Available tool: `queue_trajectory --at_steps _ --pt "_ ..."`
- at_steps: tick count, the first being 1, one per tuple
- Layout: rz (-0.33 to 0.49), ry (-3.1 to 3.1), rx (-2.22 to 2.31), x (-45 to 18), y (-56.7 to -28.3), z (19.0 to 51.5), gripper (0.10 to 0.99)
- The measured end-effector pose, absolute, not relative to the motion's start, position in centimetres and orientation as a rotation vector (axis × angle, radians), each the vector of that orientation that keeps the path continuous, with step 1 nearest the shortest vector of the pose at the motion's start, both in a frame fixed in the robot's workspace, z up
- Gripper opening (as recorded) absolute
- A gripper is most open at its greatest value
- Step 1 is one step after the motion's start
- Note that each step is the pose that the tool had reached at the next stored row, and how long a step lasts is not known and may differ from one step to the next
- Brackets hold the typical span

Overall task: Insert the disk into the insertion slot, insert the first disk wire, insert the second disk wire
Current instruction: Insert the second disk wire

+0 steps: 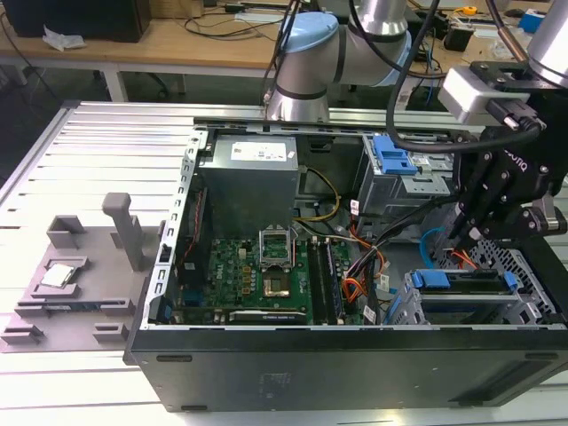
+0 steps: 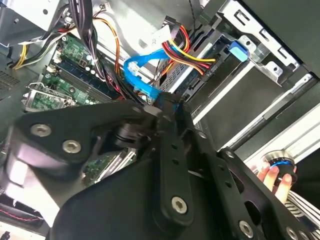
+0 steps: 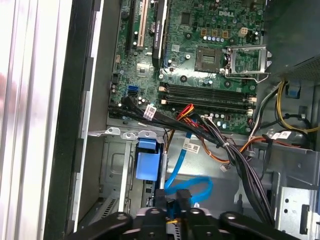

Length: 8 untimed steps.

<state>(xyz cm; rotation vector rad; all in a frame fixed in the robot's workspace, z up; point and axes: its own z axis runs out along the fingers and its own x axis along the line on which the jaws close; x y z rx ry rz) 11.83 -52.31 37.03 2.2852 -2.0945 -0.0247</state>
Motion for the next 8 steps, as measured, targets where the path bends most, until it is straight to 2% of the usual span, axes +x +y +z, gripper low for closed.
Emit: queue_trajectory --at_steps 1,8 --pt "-0.024 -2.094 2.285 11.84 -52.31 37.03 0.161" --pt "-0.021 -2.09 2.286 12.07 -52.31 37.02 0.161"
